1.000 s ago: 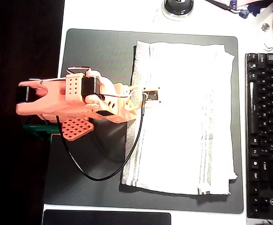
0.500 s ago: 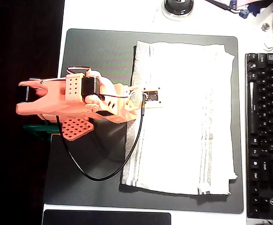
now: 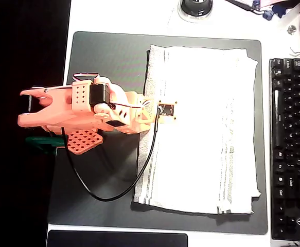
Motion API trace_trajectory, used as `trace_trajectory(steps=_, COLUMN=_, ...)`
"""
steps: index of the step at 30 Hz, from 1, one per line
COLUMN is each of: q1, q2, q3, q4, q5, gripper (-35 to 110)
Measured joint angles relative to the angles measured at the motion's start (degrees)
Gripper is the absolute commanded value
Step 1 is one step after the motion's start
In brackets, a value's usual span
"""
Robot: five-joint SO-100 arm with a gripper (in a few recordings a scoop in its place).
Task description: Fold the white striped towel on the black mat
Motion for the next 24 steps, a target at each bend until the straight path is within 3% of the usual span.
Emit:
trace_trajectory(steps=10, q1=1.4, q2=-0.5, q3=-6.9, q4=2.7, q5=-4.6, gripper=0)
trace_trajectory(steps=18, q1=-14.7, q2=-40.6, q3=-48.2, q4=4.0, q5=9.8, gripper=0)
trace_trajectory(steps=24, q1=-23.7, q2=-67.4, q3=-77.3, q4=10.5, q5=17.3, gripper=0)
